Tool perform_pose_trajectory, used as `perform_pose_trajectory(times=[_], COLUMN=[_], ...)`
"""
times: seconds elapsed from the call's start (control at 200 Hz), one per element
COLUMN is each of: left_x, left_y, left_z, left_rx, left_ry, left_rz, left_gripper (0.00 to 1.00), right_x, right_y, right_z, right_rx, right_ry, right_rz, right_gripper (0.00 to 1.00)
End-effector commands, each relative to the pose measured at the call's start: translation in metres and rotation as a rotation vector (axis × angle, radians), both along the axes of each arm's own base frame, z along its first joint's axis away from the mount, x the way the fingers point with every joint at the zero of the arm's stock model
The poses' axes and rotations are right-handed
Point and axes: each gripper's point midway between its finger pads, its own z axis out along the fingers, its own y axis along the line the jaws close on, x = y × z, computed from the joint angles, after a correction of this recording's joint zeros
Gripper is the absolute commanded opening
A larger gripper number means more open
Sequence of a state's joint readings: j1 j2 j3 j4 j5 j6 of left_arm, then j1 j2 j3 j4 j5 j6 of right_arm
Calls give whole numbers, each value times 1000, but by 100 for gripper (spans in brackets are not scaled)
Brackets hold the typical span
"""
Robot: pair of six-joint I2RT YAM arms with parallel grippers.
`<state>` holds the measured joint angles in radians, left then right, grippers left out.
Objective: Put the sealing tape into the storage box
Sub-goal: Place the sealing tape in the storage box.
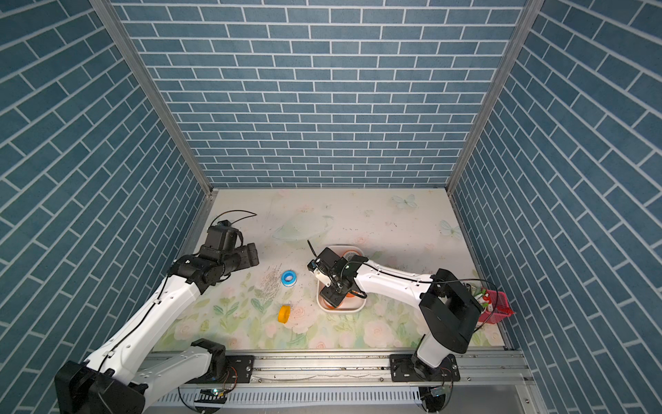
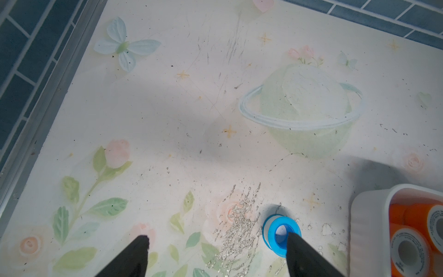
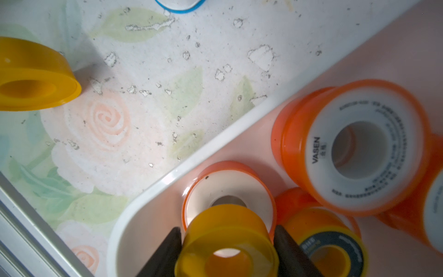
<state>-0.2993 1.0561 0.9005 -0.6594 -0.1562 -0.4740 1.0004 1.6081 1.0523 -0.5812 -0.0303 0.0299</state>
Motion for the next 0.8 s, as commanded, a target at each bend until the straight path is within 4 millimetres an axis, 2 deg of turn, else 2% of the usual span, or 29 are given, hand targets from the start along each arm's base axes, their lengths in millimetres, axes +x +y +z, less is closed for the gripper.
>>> perform_pose_trajectory(times=[0.0,0.555,0.675,0.79], left_x=[-1,-2,-1,-2], left_y=[4,3,3,4], left_z=[-7,-8,-8,-7], left_rx=[15,13,14,13], left_ry=[18,19,19,16], left_rz=[3,2,3,3], left_gripper=[93,93,92,93], right_x=[-4,-5,-1,7], right_y=[-2,0,3,5], right_z=[-10,-4,7,27], right_rx=[-18,-2,25,69], right_ry=[25,16,-12,-69], right_rz=[-26,-17,-20,-31], right_gripper=[55,67,67,67])
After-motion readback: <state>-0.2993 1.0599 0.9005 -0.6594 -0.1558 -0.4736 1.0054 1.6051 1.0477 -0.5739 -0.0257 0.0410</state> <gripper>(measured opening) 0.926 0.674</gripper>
